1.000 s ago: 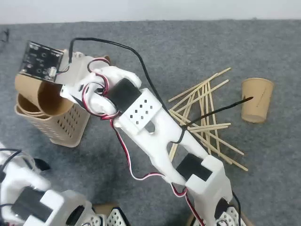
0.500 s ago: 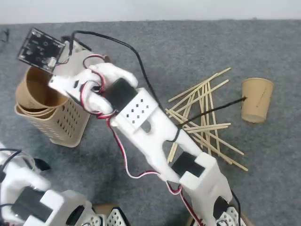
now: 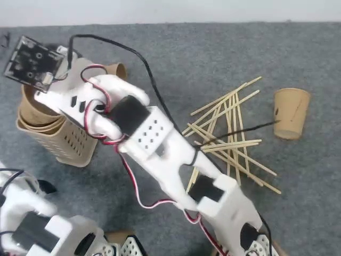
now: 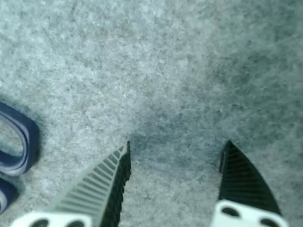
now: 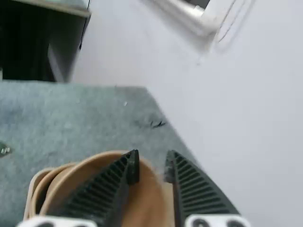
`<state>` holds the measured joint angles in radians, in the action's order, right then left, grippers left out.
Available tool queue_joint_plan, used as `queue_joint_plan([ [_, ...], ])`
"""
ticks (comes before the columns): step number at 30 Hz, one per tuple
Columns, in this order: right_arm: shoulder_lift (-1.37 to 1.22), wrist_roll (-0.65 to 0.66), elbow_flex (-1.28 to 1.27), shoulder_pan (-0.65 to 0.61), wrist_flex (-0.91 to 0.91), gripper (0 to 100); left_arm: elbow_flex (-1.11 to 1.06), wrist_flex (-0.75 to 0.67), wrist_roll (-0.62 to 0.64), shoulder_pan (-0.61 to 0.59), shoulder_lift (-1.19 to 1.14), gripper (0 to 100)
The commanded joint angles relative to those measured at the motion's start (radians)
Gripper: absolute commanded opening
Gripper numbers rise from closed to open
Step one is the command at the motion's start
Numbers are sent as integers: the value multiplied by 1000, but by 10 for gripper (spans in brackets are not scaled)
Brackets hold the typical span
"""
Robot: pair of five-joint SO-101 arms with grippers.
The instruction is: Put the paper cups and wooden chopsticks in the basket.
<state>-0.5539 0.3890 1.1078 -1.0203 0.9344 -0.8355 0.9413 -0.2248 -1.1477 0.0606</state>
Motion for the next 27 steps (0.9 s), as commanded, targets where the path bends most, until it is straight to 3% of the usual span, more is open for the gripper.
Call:
queue_joint_plan([
  [1, -47, -6, 6, -38, -18, 91, -8, -6, -5, 25, 11, 302],
  [10, -64, 35, 192, -116, -39, 89, -10, -6, -6, 25, 11, 302],
  [16, -22, 104, 399, -54, -12, 87, -10, -6, -6, 25, 11, 302],
  [22, 77, 104, 551, 4, 179, 87, -10, -6, -6, 25, 11, 302],
  [27, 177, 81, 549, 61, 553, 87, -10, -6, -6, 25, 11, 302],
])
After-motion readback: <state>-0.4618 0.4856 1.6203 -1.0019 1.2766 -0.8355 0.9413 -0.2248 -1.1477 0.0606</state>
